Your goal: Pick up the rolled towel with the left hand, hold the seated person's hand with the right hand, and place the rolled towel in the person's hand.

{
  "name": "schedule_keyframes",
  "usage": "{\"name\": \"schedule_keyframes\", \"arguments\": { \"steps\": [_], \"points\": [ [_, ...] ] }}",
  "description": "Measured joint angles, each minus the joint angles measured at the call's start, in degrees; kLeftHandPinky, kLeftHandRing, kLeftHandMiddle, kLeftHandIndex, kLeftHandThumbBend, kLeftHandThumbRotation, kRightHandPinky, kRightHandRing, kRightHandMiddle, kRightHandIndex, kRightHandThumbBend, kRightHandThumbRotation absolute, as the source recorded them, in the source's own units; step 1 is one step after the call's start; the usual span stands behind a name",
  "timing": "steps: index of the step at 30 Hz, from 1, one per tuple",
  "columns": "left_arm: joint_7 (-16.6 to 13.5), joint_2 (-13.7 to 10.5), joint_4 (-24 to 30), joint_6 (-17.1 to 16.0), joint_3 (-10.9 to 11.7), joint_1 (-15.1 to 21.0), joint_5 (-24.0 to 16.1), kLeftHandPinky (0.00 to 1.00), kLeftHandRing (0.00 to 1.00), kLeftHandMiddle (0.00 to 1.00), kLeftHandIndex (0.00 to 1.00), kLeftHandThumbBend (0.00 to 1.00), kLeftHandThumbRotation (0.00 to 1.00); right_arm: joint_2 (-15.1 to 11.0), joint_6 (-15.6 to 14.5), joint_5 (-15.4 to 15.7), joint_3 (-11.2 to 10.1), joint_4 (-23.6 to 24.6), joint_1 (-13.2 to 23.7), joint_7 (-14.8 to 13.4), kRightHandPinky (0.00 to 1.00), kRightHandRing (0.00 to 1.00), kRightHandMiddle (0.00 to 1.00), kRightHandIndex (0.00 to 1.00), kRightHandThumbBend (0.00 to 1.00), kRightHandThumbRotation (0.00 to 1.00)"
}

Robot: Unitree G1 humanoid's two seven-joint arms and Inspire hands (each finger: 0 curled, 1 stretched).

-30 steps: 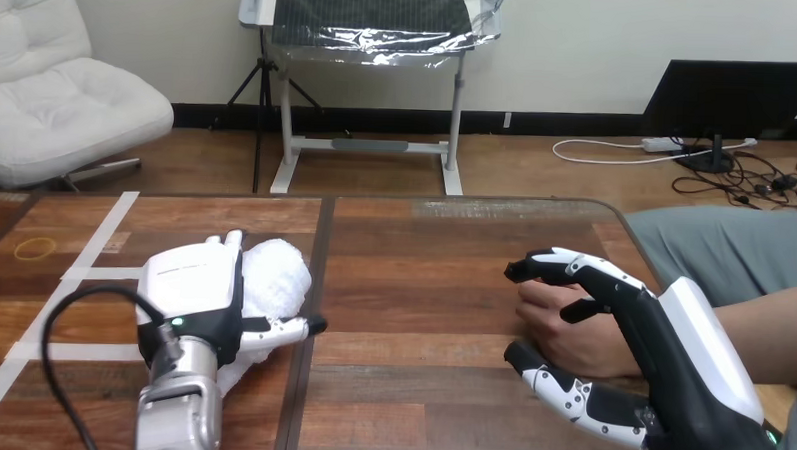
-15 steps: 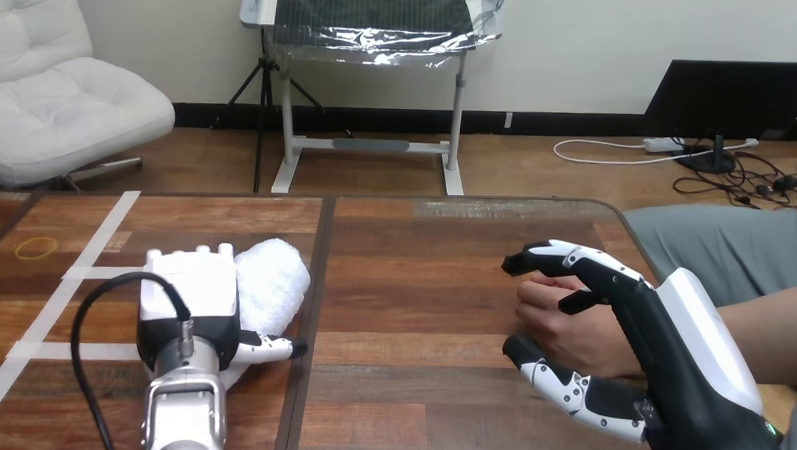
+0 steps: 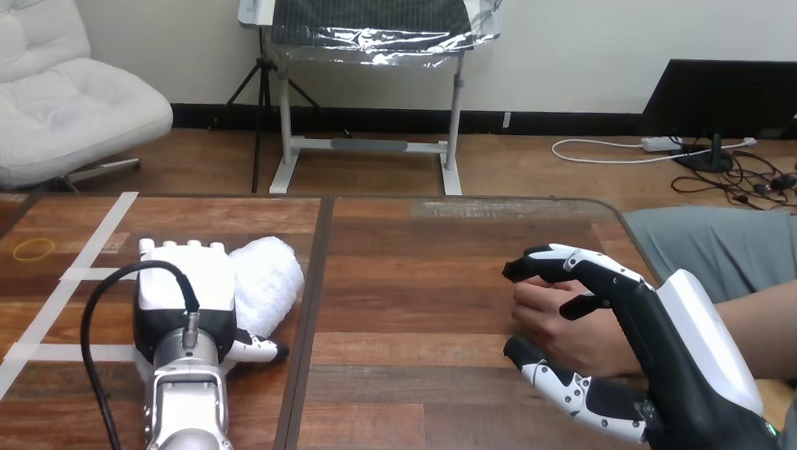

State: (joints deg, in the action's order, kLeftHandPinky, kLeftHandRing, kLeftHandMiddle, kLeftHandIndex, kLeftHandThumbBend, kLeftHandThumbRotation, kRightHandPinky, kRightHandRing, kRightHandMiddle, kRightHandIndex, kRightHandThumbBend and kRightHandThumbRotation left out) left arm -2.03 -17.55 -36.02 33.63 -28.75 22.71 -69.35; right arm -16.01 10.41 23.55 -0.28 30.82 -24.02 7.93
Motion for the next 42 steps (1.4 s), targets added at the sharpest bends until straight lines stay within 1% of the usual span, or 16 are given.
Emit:
{"name": "schedule_keyframes", "arguments": {
  "steps": [5, 6, 8, 11, 14, 15, 17, 23, 24, 26, 28, 32, 35, 42],
  "points": [
    [-1.1, -0.2, -1.1, 0.3, -0.4, 0.3, 0.1, 0.99, 0.95, 0.94, 0.92, 0.92, 0.67, 0.0, 0.0, 0.0, 0.0, 0.0, 0.0, 0.0, 0.62, 0.78, 0.81, 0.69, 0.48, 0.0],
    [-1.5, -0.2, -1.4, 0.3, -0.5, 0.4, 0.1, 0.95, 0.92, 0.93, 0.9, 0.9, 0.65, 0.0, 0.0, 0.0, 0.0, 0.0, 0.0, 0.0, 0.61, 0.77, 0.8, 0.69, 0.48, 0.0],
    [-2.4, -0.3, -1.9, 0.3, -0.7, 0.4, 0.1, 0.93, 0.91, 0.92, 0.89, 0.88, 0.65, 0.0, 0.0, 0.0, 0.0, 0.0, 0.0, 0.0, 0.61, 0.77, 0.8, 0.69, 0.48, 0.0],
    [-3.5, -0.3, -2.6, 0.3, -1.1, 0.5, 0.2, 0.86, 0.87, 0.88, 0.87, 0.86, 0.64, 0.0, 0.0, 0.0, 0.0, 0.0, 0.0, 0.0, 0.61, 0.77, 0.8, 0.69, 0.48, 0.0],
    [-4.0, -0.3, -3.0, 0.3, -1.7, 0.9, 0.2, 0.73, 0.74, 0.79, 0.81, 0.83, 0.6, 0.0, 0.0, 0.0, 0.0, 0.0, 0.0, 0.0, 0.61, 0.77, 0.8, 0.69, 0.48, 0.0],
    [-4.1, -0.3, -3.0, 0.3, -1.9, 1.1, 0.3, 0.62, 0.65, 0.71, 0.77, 0.8, 0.55, 0.0, 0.1, 0.0, 0.0, 0.0, 0.0, 0.0, 0.61, 0.77, 0.79, 0.69, 0.48, 0.0],
    [-4.5, -0.3, -3.1, 0.1, -2.0, 1.3, 1.0, 0.55, 0.59, 0.66, 0.74, 0.78, 0.52, 0.0, 0.1, 0.0, 0.0, 0.0, 0.0, 0.0, 0.6, 0.77, 0.79, 0.69, 0.48, 0.0],
    [-5.7, -0.5, -3.3, -1.0, -1.8, 1.7, 3.8, 0.36, 0.42, 0.51, 0.69, 0.73, 0.35, -0.1, 0.2, 0.0, 0.0, 0.0, -0.1, 0.0, 0.6, 0.77, 0.79, 0.69, 0.48, 0.0],
    [-5.9, -0.7, -3.3, -1.2, -1.7, 1.7, 4.2, 0.31, 0.37, 0.47, 0.68, 0.71, 0.28, -0.1, 0.2, 0.0, 0.0, 0.0, -0.2, 0.0, 0.6, 0.77, 0.79, 0.69, 0.48, 0.0],
    [-6.2, -0.9, -3.2, -1.5, -1.5, 1.8, 5.0, 0.27, 0.34, 0.45, 0.67, 0.7, 0.23, -0.1, 0.2, 0.0, 0.0, 0.0, -0.2, 0.0, 0.6, 0.77, 0.79, 0.69, 0.48, 0.0],
    [-6.6, -1.3, -3.0, -2.1, -1.3, 1.8, 6.0, 0.23, 0.3, 0.41, 0.64, 0.71, 0.15, -0.1, 0.2, 0.0, 0.0, 0.0, -0.2, 0.0, 0.6, 0.77, 0.78, 0.69, 0.48, 0.0],
    [-8.3, -2.3, -2.9, -4.5, -0.4, 1.8, 8.4, 0.18, 0.24, 0.35, 0.59, 0.73, 0.05, -0.1, 0.3, 0.0, 0.0, 0.0, -0.2, 0.0, 0.6, 0.76, 0.77, 0.69, 0.48, 0.0],
    [-9.9, -3.1, -2.9, -6.9, 0.4, 1.6, 10.5, 0.16, 0.23, 0.34, 0.57, 0.73, 0.02, -0.2, 0.4, 0.0, 0.0, 0.0, -0.2, 0.0, 0.6, 0.76, 0.77, 0.68, 0.48, 0.0],
    [-14.4, -4.7, -2.6, -11.9, 2.4, 0.1, 14.8, 0.17, 0.23, 0.35, 0.55, 0.7, 0.0, -0.2, 0.4, 0.0, 0.0, 0.0, -0.2, 0.0, 0.61, 0.76, 0.75, 0.68, 0.48, 0.0]
  ]
}}
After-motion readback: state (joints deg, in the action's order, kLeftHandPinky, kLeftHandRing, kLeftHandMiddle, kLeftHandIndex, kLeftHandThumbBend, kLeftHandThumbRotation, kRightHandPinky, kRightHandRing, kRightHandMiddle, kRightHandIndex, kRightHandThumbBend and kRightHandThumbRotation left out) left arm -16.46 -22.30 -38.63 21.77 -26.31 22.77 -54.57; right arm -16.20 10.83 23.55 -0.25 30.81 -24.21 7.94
